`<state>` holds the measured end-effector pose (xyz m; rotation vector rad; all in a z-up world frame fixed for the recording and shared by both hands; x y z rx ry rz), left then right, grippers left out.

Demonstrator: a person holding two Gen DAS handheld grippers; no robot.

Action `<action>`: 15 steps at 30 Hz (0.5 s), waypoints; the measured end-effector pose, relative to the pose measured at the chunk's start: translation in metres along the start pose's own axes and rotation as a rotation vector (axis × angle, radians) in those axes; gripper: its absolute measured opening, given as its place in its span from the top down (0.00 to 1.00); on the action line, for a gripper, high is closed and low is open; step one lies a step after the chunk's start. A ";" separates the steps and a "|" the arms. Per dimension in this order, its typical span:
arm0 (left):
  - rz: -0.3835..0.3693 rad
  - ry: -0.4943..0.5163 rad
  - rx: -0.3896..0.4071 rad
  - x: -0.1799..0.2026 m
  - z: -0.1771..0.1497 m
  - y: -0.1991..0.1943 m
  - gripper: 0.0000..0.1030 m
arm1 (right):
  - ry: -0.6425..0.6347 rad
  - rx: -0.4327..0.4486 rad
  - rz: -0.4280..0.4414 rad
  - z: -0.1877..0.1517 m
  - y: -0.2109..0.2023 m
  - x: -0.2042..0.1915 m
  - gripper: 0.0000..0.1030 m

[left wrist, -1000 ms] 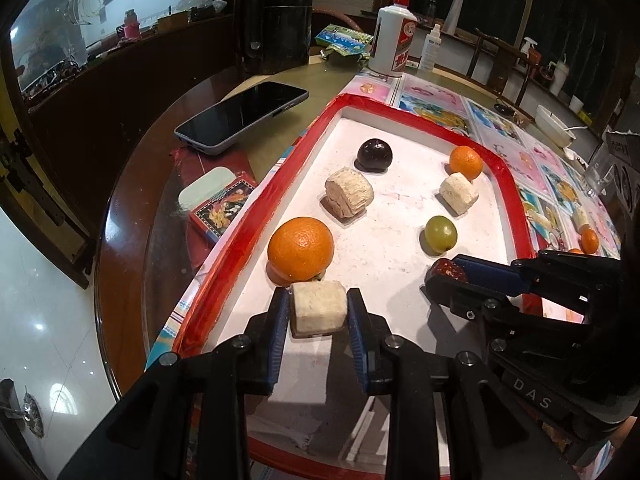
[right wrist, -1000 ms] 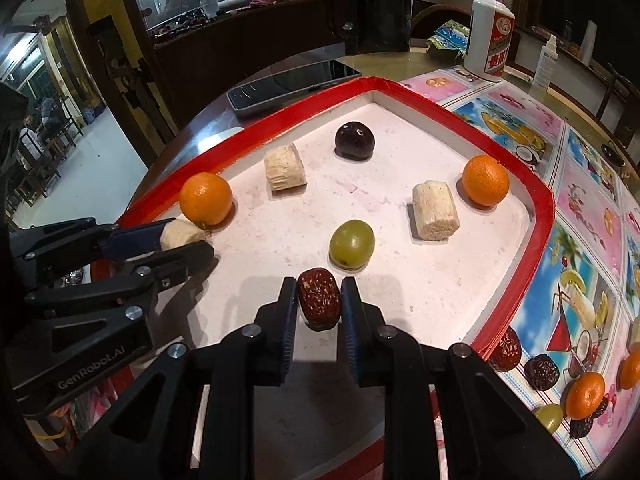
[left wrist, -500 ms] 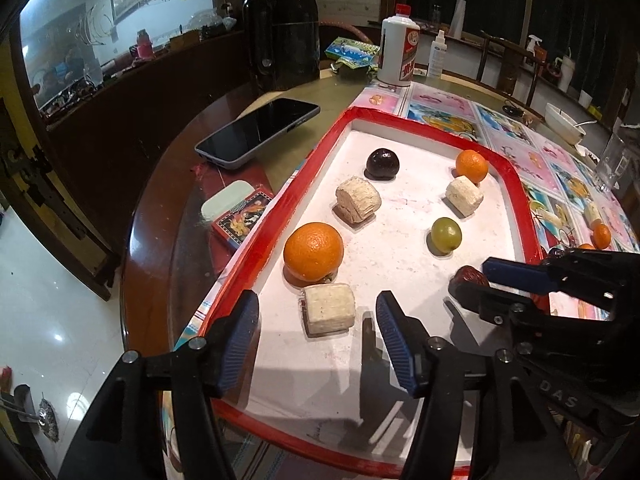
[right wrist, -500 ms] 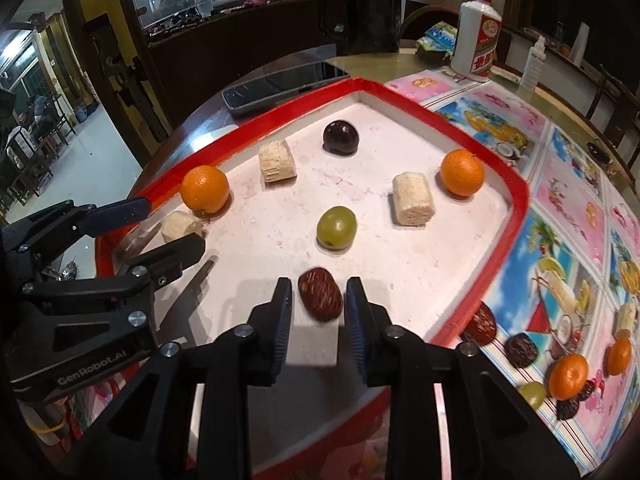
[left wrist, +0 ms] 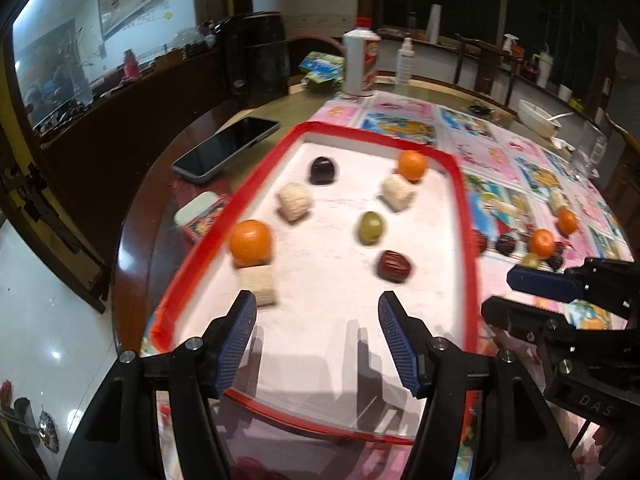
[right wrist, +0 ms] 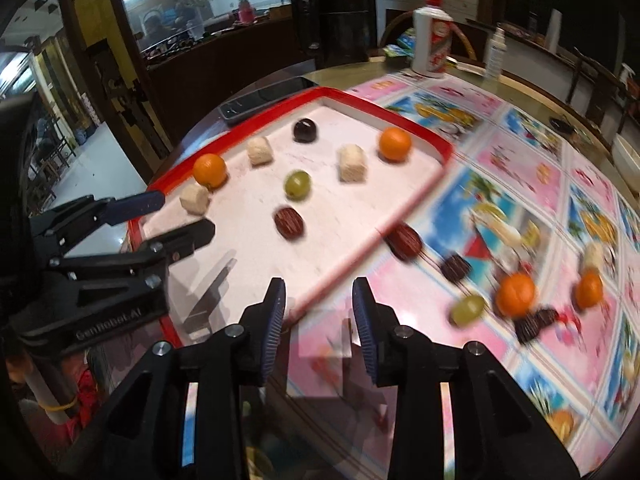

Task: Organize fruits
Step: 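Lower the date and cube into the tray and open both tools, then grasp a green grape with the left tool while the right tool grasps a dark date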

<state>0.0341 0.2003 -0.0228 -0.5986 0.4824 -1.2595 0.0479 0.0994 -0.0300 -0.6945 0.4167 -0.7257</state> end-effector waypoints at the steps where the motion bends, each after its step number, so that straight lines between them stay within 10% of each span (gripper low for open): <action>1: -0.006 0.004 0.002 0.005 0.000 -0.001 0.38 | 0.015 -0.003 -0.005 -0.007 -0.006 0.009 0.64; 15: -0.159 0.124 -0.050 0.136 -0.007 0.004 0.38 | 0.237 -0.031 -0.143 -0.088 -0.064 0.135 0.64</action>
Point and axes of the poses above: each gripper's, at about its wrist camera, not at the fingertips, and y roughly the way its jaws point, x to its right, z to its top, the point moved 10 cm from there along y, roughly the way its jaws point, and after that the axes turned 8 degrees about x, right-handed, at the moved point
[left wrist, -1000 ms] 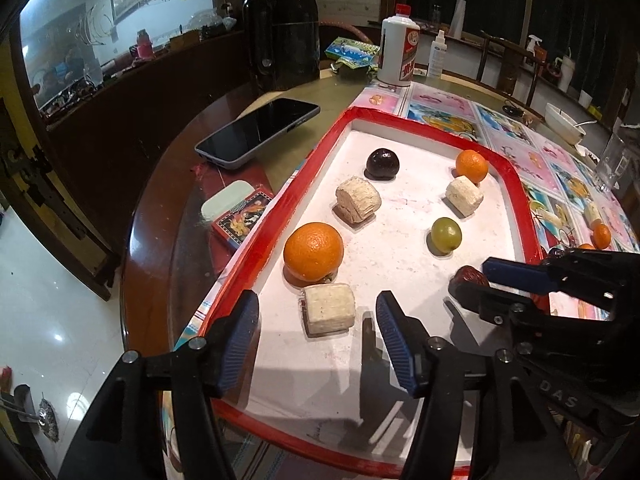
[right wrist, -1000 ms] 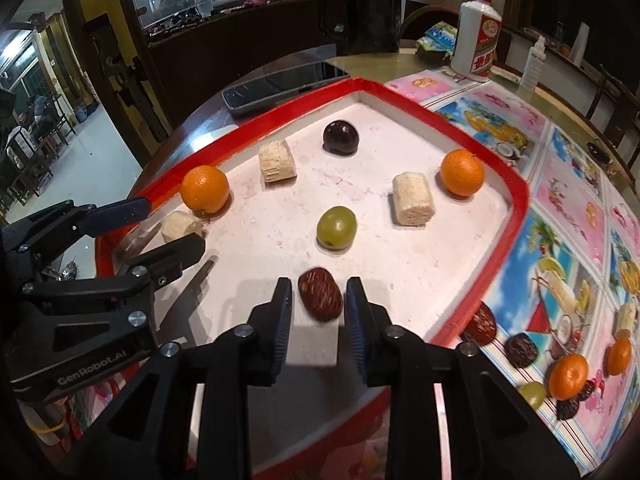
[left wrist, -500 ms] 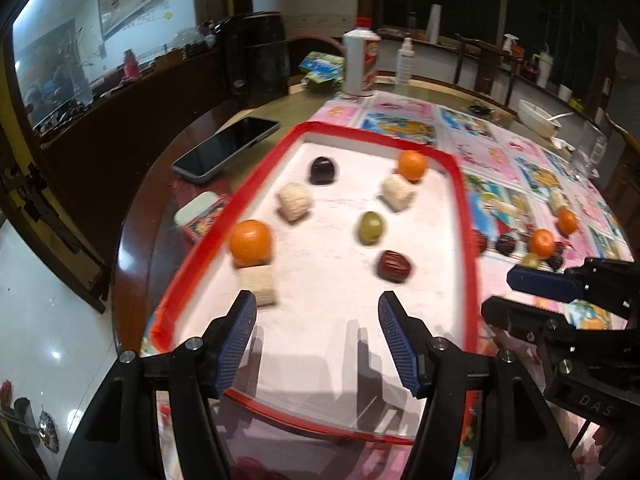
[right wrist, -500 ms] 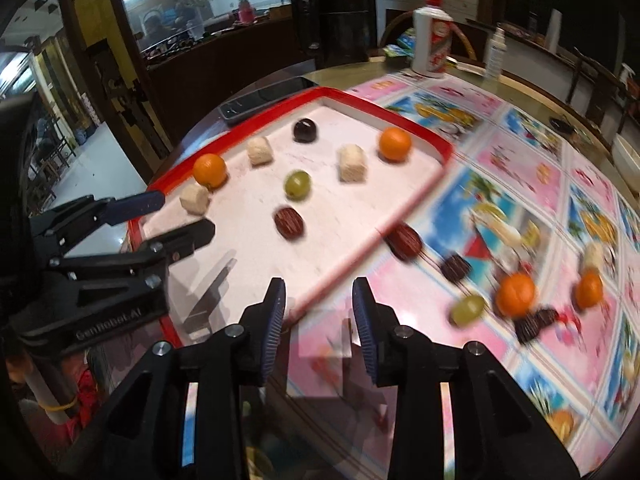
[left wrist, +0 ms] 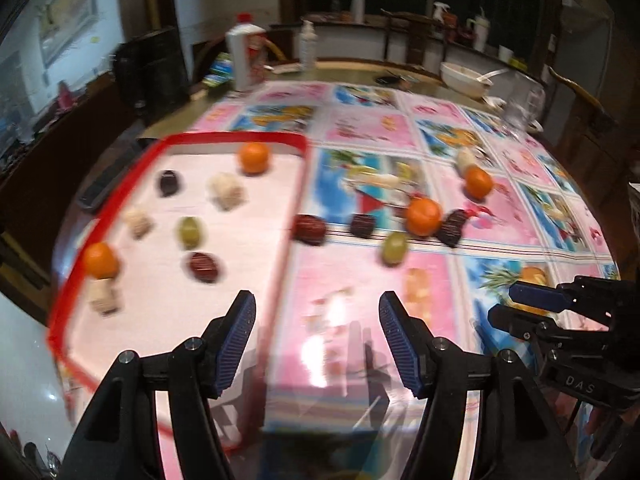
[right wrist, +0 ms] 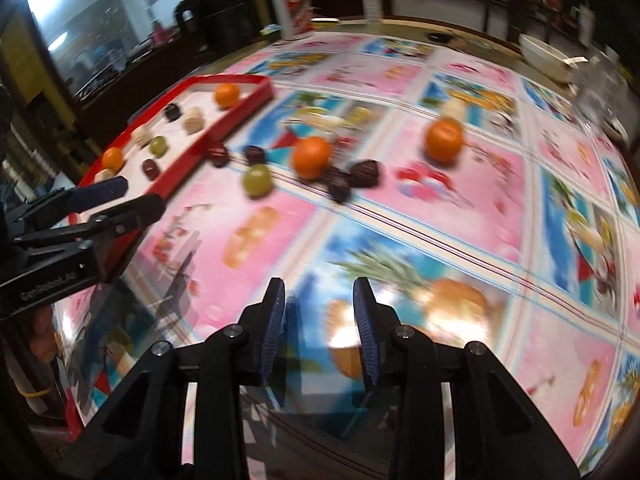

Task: Organize fruits
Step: 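Grasp a green grape with the left tool while the right tool grasps a dark date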

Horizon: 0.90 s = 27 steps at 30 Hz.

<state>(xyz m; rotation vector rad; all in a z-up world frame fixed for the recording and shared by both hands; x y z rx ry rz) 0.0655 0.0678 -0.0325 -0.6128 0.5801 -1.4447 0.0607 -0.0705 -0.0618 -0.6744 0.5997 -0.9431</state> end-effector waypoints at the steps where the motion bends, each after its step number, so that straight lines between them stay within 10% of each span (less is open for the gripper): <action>1: -0.009 0.003 -0.008 0.009 0.001 0.007 0.38 | 0.008 0.001 -0.004 -0.002 -0.002 0.007 0.64; 15: -0.069 -0.033 -0.073 0.045 0.005 0.062 0.40 | 0.083 0.016 0.020 -0.014 -0.006 0.050 0.59; 27: -0.083 -0.013 -0.067 0.048 0.006 0.060 0.78 | 0.016 0.047 0.085 0.027 0.024 0.028 0.59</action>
Point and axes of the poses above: each gripper's, at about its wrist camera, not at the fingertips, and y roughly the way its jaws point, x to its right, z to its top, the point moved 10 cm from there along y, roughly the way its jaws point, and after that the axes turned 8 degrees about x, right-handed, at the moved point
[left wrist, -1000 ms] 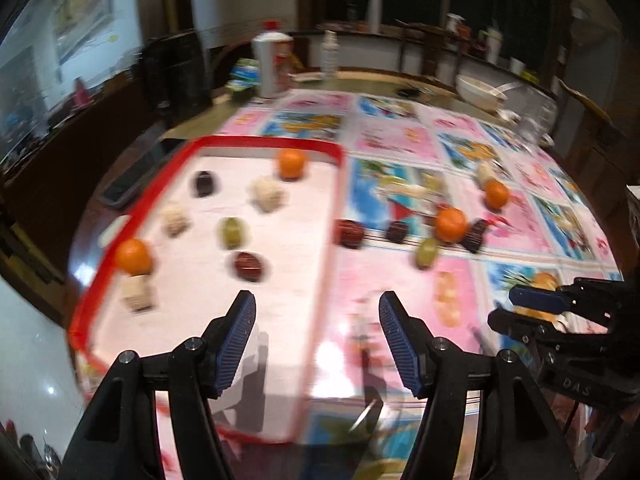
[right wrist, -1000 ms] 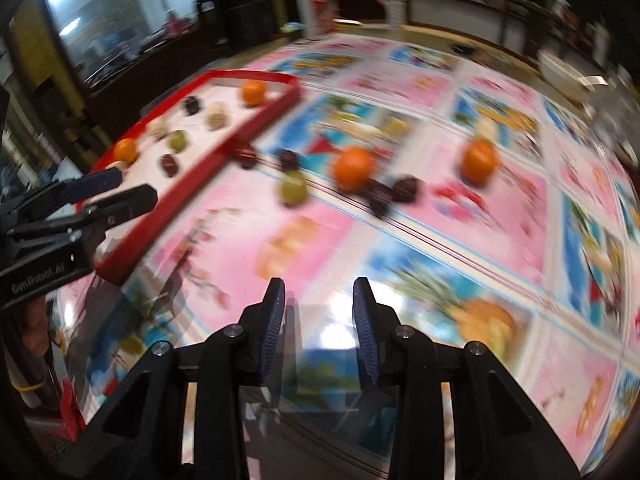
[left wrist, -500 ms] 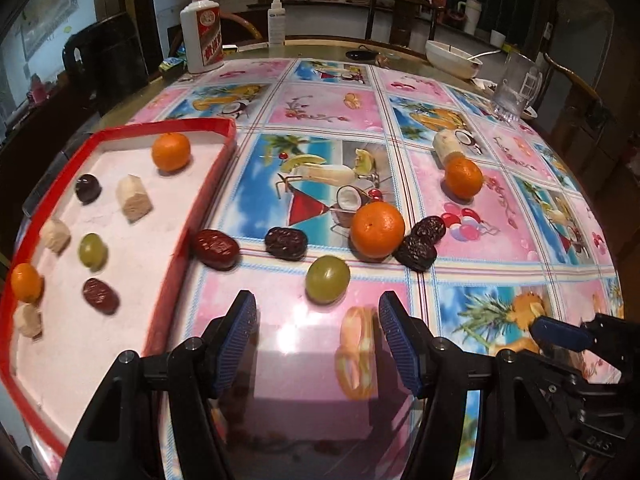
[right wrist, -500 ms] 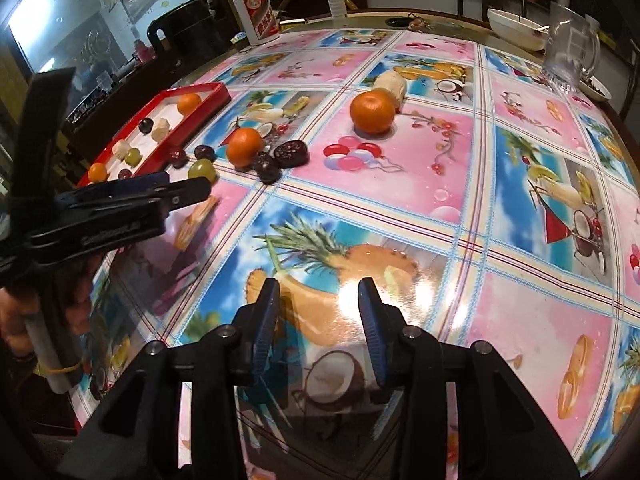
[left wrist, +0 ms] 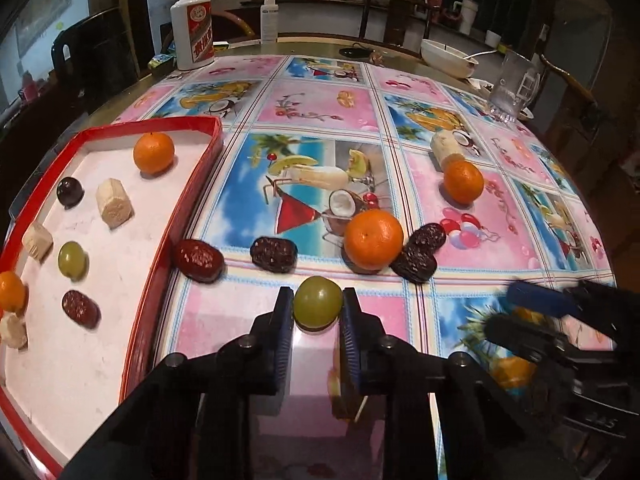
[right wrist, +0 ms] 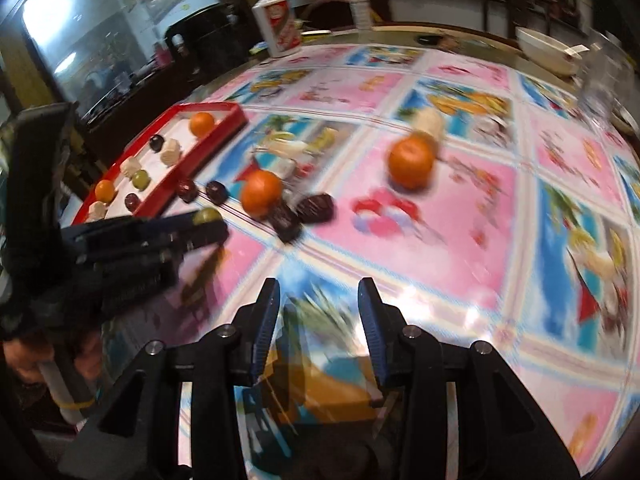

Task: Organize fruits
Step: 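Grasp a green grape with the left tool while the right tool grasps a dark date, then carry the grape and date over the white tray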

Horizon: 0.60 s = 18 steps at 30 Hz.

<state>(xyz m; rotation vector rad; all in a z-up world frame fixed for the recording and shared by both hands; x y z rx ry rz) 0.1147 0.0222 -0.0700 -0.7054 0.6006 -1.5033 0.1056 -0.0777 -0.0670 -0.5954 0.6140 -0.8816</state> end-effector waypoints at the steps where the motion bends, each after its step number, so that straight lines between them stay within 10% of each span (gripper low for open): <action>1: -0.002 0.000 0.000 0.000 -0.001 -0.001 0.78 | -0.016 -0.003 0.011 0.004 0.007 -0.006 0.59; 12: -0.052 -0.040 -0.025 -0.003 -0.022 -0.020 0.78 | -0.078 -0.017 0.049 0.027 0.045 -0.028 0.59; 18: -0.053 -0.036 -0.011 -0.002 -0.021 -0.020 0.78 | -0.162 -0.021 -0.011 0.022 0.043 -0.034 0.76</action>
Point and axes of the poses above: each gripper's, at about its wrist camera, not at the fingertips, and y roughly the way its jaws point, x to its right, z to its top, the point moved 10 cm from there along y, roughly the way its jaws point, and after that the axes turned 8 degrees about x, right-handed, at the moved point
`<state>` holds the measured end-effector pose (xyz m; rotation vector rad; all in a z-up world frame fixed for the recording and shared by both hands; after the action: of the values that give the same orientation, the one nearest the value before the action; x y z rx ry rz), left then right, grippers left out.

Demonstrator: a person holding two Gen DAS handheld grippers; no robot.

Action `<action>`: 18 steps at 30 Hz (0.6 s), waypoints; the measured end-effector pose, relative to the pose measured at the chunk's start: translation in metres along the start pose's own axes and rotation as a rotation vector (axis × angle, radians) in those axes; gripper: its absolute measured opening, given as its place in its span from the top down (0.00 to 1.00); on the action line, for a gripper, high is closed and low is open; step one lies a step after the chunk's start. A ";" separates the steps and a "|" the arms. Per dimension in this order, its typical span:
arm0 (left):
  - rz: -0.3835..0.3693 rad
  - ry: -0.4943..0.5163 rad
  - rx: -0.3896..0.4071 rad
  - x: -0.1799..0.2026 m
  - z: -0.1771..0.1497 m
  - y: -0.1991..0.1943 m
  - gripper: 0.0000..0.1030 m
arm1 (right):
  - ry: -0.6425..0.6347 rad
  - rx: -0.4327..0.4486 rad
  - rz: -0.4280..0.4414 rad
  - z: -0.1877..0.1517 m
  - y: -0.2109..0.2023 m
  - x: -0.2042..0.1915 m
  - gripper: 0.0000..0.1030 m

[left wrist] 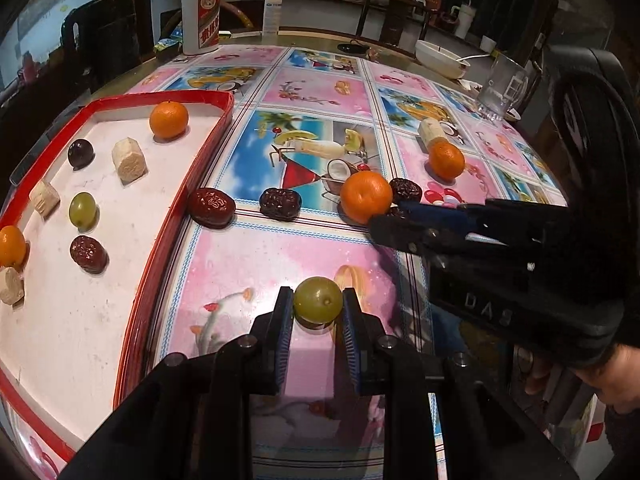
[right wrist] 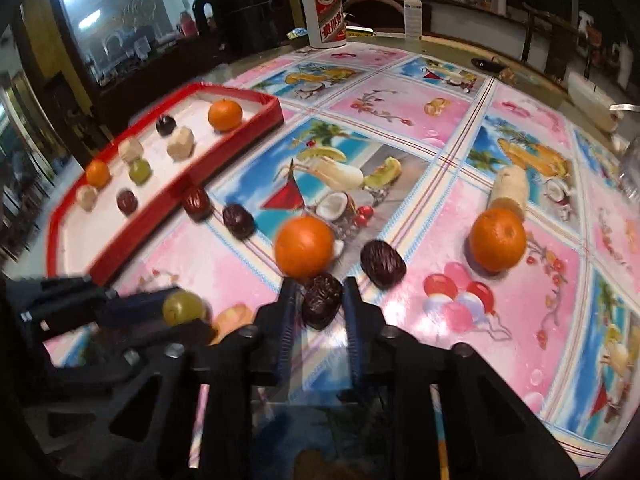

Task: Organize fruits
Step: 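Carry the grape and date over the white tray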

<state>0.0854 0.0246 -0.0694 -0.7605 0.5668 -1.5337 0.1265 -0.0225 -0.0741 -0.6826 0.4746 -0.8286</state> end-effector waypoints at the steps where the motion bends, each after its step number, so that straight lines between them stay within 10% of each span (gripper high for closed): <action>1: 0.003 0.008 0.004 0.000 0.000 0.000 0.78 | 0.000 0.000 -0.003 -0.003 -0.002 0.000 0.76; 18: -0.036 0.065 -0.008 0.021 -0.022 -0.017 0.78 | 0.129 -0.013 -0.054 -0.074 -0.072 0.002 0.76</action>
<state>0.0573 0.0033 -0.0687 -0.7322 0.6105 -1.5949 0.0448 -0.0865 -0.0745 -0.6586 0.5805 -0.9248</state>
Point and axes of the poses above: each gripper's, at about its wrist camera, not at the fingertips, and y roughly the way its jaws point, x to its right, z to its top, the point moved 10 cm from there along y, roughly the way its jaws point, and after that the axes turned 8 degrees about x, right-handed, at the moved point
